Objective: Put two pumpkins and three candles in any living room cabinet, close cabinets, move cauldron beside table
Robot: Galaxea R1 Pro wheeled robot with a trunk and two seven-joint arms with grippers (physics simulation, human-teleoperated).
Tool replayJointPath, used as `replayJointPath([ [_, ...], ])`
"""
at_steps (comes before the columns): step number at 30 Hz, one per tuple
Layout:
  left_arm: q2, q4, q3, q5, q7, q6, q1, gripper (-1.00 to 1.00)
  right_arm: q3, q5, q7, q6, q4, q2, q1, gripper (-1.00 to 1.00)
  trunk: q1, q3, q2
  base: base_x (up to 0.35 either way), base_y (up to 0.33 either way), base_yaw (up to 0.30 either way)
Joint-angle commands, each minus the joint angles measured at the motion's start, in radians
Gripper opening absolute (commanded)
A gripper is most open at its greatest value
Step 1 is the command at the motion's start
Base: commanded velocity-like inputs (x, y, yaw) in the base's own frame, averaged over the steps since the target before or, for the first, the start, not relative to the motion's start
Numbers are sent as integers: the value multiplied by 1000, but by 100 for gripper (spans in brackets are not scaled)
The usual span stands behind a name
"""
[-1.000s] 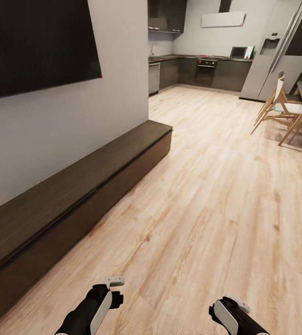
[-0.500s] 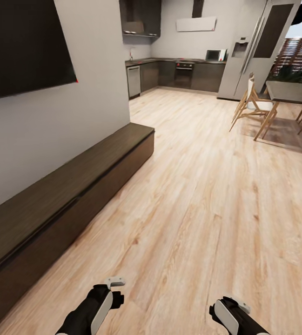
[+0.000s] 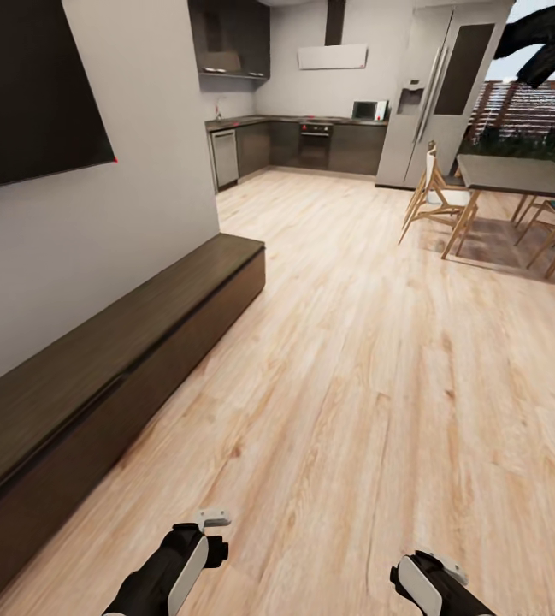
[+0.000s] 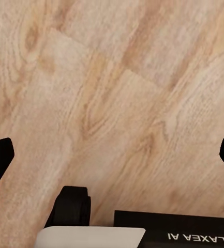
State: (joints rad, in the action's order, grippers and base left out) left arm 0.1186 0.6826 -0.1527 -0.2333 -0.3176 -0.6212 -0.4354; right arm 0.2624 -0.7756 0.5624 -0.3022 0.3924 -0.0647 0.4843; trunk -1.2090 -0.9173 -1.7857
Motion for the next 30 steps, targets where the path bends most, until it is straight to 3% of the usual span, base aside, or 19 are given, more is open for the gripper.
replayJointPath([
  [1,-1,2,-4,-11,-9,-3,0,100,8,-5,7,-6,2,-1,0,100,0,1,0,64,0,-153],
  [9,-1,2,-4,-11,-9,-2,0,100,8,-5,7,-5,2,-1,0,100,0,12,0,136,0,-153],
  [18,-2,2,-5,-9,-9,-2,1,100,6,-5,8,-5,1,-1,0,100,0,22,0,317,-9,-71],
  [28,-1,2,-7,-9,-8,-2,1,100,5,-7,8,-5,-1,-2,0,100,0,34,0,321,-173,-194],
  [30,-2,2,-22,-9,-8,-2,1,100,5,-7,8,-5,-1,-2,0,100,0,36,0,261,-234,-230],
])
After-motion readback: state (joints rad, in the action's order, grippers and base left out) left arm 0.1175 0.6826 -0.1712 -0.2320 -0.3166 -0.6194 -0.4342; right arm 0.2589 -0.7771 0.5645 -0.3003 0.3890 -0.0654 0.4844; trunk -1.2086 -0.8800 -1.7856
